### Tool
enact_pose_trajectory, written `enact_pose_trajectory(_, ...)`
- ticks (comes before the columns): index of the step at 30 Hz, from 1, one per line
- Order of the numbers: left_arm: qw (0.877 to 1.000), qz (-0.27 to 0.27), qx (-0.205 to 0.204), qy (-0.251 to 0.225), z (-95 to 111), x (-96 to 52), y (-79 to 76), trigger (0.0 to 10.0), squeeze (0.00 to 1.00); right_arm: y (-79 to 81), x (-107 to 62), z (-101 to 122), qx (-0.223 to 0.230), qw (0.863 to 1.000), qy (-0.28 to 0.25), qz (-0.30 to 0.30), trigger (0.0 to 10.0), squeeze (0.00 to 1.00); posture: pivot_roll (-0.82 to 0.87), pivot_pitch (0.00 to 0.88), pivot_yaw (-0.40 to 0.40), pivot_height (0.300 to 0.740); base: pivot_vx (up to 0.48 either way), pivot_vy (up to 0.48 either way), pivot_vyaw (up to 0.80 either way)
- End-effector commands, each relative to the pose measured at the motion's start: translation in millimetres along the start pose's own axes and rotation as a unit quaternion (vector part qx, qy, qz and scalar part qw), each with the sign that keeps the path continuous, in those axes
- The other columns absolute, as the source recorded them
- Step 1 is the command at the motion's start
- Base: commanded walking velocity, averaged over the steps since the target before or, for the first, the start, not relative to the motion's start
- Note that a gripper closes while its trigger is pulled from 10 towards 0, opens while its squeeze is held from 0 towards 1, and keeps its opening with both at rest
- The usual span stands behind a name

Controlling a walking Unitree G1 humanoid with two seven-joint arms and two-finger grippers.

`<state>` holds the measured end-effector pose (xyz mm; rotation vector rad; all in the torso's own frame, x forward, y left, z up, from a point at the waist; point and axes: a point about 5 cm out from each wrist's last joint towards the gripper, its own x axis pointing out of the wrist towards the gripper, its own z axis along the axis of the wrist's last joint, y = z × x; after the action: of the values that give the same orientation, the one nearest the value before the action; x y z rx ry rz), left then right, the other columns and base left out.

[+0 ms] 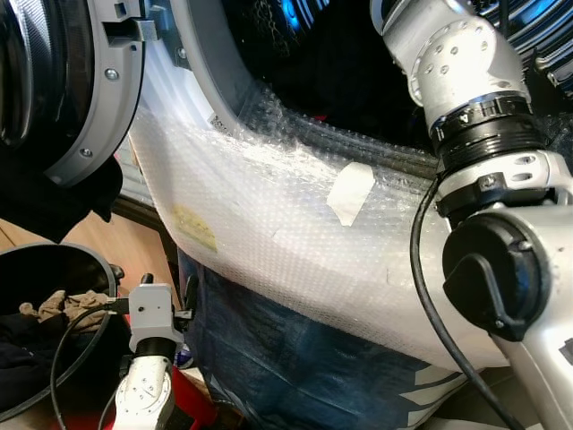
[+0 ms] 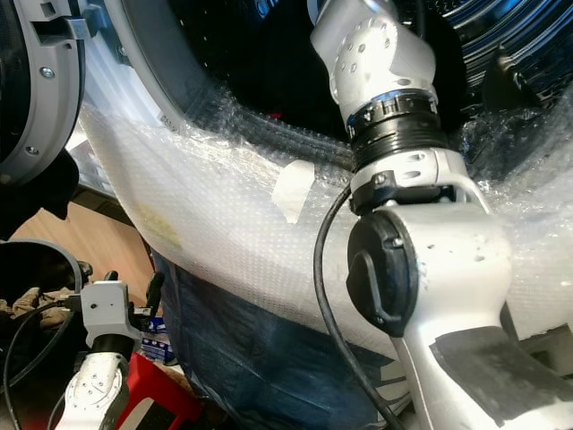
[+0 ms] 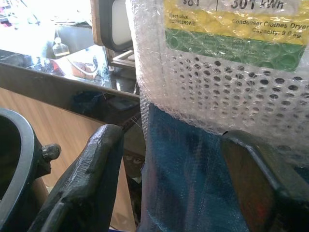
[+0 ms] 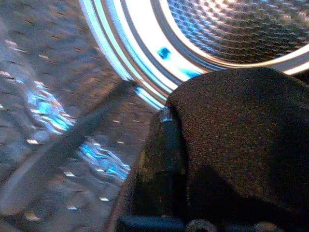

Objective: Clothes washing

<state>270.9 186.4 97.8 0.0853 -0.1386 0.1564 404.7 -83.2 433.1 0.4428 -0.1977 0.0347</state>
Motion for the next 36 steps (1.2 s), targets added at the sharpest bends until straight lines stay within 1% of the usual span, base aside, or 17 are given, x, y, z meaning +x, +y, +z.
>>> enact_pose_trajectory(1,1.0,-0.009,0.007,0.007,-3.0,0.0,-1.5,10.0,0.0,-5.0,0.6,8.8,-0.014,1.0,-0.017,-0.018,0.0,0.0,0.0,0.09,-0.094,0.74,0.0,0.0,0.0)
enact_pose_trajectory(2,1.0,-0.013,0.007,0.01,-3.7,0.2,-2.1,10.0,0.0,-11.0,2.9,-0.8,-0.025,0.999,-0.005,-0.026,10.0,0.0,0.0,0.089,-0.092,0.74,0.0,0.0,0.0)
enact_pose_trajectory(4,1.0,-0.016,0.007,0.011,-4.0,0.3,-2.4,10.0,0.0,-13.7,4.2,-6.3,-0.032,0.999,0.0,-0.025,10.0,0.0,0.0,0.09,-0.091,0.74,0.0,0.0,0.0)
enact_pose_trajectory(5,1.0,-0.016,0.007,0.011,-4.0,0.2,-2.2,10.0,0.0,-13.5,4.5,-7.1,-0.036,0.999,0.0,-0.022,10.0,0.45,0.0,0.09,-0.091,0.74,0.0,0.0,0.0)
enact_pose_trajectory(6,1.0,-0.016,0.007,0.012,-4.1,0.2,-2.1,10.0,0.0,-12.1,4.5,-6.9,-0.041,0.999,-0.001,-0.016,10.0,0.45,0.0,0.089,-0.089,0.74,0.0,0.0,0.0)
enact_pose_trajectory(7,1.0,-0.016,0.007,0.013,-4.4,-0.1,-2.2,10.0,0.0,-9.6,4.2,-3.2,-0.057,0.998,-0.01,-0.01,10.0,1.0,0.0,0.09,-0.086,0.74,0.0,0.0,0.0)
enact_pose_trajectory(9,1.0,-0.016,0.007,0.013,-4.4,-0.1,-2.2,10.0,0.0,-9.6,4.2,-3.2,-0.057,0.998,-0.01,-0.01,10.0,1.0,0.0,0.09,-0.086,0.74,0.0,0.0,0.0)
enact_pose_trajectory(10,1.0,-0.017,0.006,0.013,-4.6,-0.2,-2.5,10.0,0.0,-8.0,3.9,0.5,-0.071,0.997,-0.019,-0.007,10.0,1.0,0.0,0.09,-0.086,0.74,0.0,0.0,0.0)
enact_pose_trajectory(11,1.0,-0.017,0.006,0.013,-4.6,-0.2,-2.5,10.0,0.0,-8.0,3.9,0.5,-0.071,0.997,-0.019,-0.007,10.0,1.0,0.0,0.09,-0.086,0.74,0.0,0.0,0.0)
enact_pose_trajectory(13,1.0,-0.019,0.006,0.015,-5.1,-0.3,-4.4,10.0,0.0,-9.2,3.1,14.8,-0.086,0.995,-0.042,-0.003,10.0,1.0,-0.02,0.092,-0.085,0.74,0.0,0.0,0.0)
enact_pose_trajectory(18,1.0,-0.021,0.005,0.016,-5.5,-0.4,-5.6,10.0,0.0,-12.9,2.8,22.5,-0.083,0.995,-0.051,0.0,10.0,1.0,-0.03,0.097,-0.081,0.74,0.0,0.0,0.0)
enact_pose_trajectory(20,1.0,-0.022,0.004,0.018,-6.6,-1.3,-6.7,10.0,0.0,-13.2,0.6,31.5,-0.097,0.993,-0.065,0.013,10.0,1.0,-0.04,0.101,-0.074,0.74,0.0,0.0,0.0)
enact_pose_trajectory(27,0.999,-0.025,0.002,0.02,-7.4,-0.5,-8.3,10.0,0.0,-8.8,-5.1,32.4,-0.117,0.99,-0.07,0.041,10.0,1.0,-0.05,0.095,-0.064,0.74,0.0,0.0,0.0)
enact_pose_trajectory(28,0.999,-0.028,0.002,0.019,-7.1,0.8,-9.5,10.0,0.0,-8.4,-12.5,28.1,-0.131,0.987,-0.063,0.063,10.0,1.0,-0.05,0.093,-0.066,0.74,0.0,0.0,0.0)
enact_pose_trajectory(30,0.999,-0.029,0.002,0.019,-7.0,1.2,-9.9,10.0,0.0,-9.4,-15.8,26.6,-0.135,0.987,-0.061,0.069,10.0,1.0,-0.05,0.093,-0.066,0.74,0.0,0.0,0.0)
enact_pose_trajectory(33,0.999,-0.027,0.001,0.019,-7.1,1.3,-10.1,10.0,0.0,-16.8,-23.4,22.7,-0.141,0.986,-0.054,0.076,10.0,1.0,-0.04,0.088,-0.073,0.74,0.0,0.0,0.0)
enact_pose_trajectory(36,1.0,-0.026,0.001,0.018,-7.4,0.4,-9.4,10.0,0.0,-33.9,-39.8,18.0,-0.153,0.985,-0.044,0.072,10.0,1.0,-0.05,0.085,-0.069,0.74,0.0,0.0,0.0)
